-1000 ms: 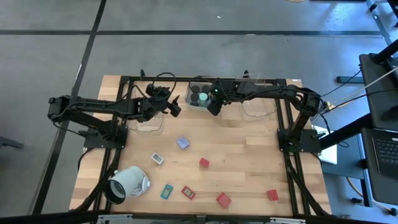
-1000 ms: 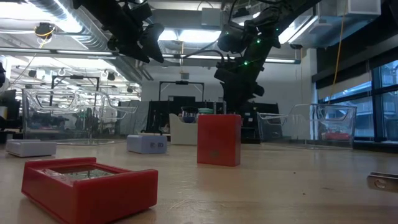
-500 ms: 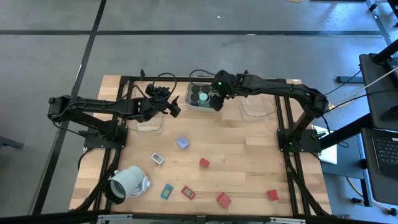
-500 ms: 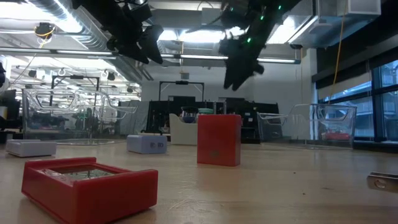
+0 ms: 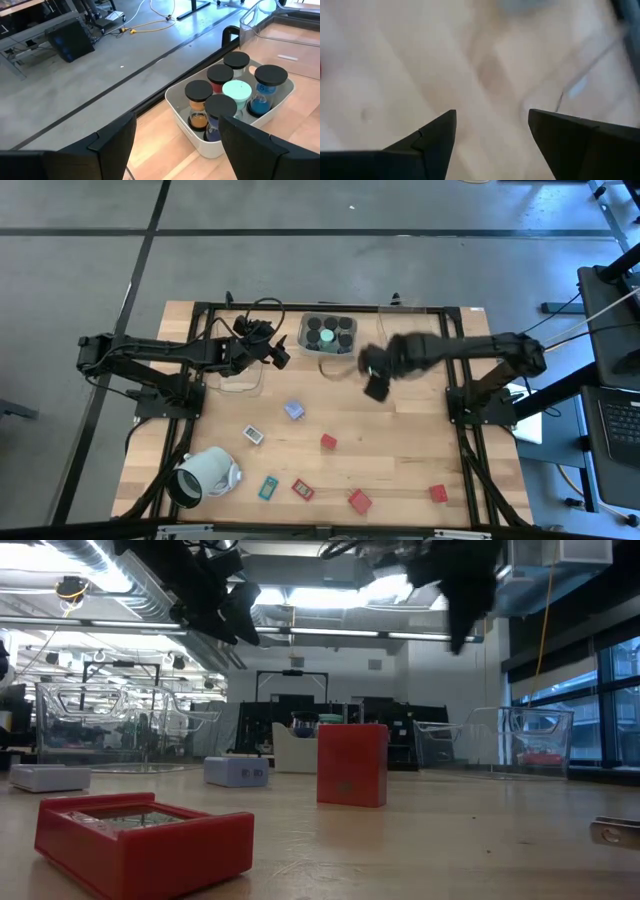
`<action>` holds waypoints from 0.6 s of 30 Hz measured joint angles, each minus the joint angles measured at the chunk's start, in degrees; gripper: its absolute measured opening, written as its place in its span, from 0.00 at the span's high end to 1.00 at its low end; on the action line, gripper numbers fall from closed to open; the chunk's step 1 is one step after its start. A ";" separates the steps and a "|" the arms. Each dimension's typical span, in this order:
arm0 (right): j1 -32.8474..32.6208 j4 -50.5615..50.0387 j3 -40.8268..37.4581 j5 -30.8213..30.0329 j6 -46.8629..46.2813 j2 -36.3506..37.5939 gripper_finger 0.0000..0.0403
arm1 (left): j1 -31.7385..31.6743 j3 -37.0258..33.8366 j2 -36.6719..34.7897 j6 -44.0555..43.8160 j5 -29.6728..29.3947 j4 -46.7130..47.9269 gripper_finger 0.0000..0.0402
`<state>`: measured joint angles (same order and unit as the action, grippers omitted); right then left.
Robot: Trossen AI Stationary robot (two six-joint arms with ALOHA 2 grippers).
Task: Pick & Place Office items
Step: Put the bottom right red charger adapter into the right transparent bin
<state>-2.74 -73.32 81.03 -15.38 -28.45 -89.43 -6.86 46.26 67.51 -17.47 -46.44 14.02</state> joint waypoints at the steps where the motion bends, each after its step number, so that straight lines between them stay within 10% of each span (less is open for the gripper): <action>1: -2.24 -2.81 0.00 0.00 -2.79 0.00 0.38 | 0.14 0.00 0.00 0.00 0.02 0.00 0.31; 18: -27.28 -16.71 -3.82 7.61 -49.87 0.00 0.38 | 2.45 0.00 0.00 -1.31 0.06 -0.02 0.31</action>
<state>-30.02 -90.03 77.22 -7.76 -78.32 -89.43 -4.40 46.26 67.51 -18.79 -46.37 14.00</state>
